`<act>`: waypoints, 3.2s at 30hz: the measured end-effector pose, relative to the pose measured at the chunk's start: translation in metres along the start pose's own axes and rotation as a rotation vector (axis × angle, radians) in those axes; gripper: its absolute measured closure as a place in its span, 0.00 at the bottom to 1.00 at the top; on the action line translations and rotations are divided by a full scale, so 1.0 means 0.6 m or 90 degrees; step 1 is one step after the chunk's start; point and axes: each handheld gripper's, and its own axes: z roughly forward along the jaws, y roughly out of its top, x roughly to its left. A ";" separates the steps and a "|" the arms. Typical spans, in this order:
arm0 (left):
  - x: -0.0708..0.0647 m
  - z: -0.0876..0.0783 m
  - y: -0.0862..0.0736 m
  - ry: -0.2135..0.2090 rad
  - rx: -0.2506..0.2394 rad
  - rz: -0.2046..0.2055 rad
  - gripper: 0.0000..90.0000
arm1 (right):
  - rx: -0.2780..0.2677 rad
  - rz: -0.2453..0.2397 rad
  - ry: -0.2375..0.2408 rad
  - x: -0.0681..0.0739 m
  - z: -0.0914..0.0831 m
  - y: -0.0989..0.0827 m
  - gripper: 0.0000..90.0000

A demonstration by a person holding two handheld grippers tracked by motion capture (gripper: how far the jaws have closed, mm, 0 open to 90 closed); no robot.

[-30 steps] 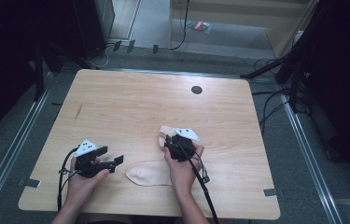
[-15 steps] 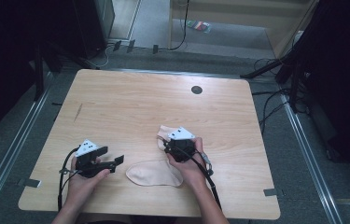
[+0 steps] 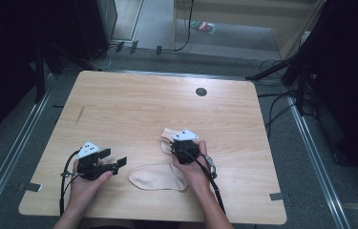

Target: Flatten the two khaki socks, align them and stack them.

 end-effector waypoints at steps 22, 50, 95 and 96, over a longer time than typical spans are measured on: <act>-0.063 0.095 0.065 -0.073 0.013 0.029 0.49 | -0.042 0.110 0.020 -0.036 -0.031 0.047 0.92; -0.170 0.226 0.083 0.039 0.122 0.191 0.78 | -0.030 0.117 0.017 -0.044 -0.030 0.047 0.92; -0.051 -0.001 0.078 -0.185 0.131 0.192 1.00 | -0.015 0.134 0.094 0.001 -0.147 -0.011 0.94; -0.049 -0.004 0.073 -0.195 0.133 0.193 1.00 | -0.012 0.134 0.096 0.005 -0.149 -0.016 0.94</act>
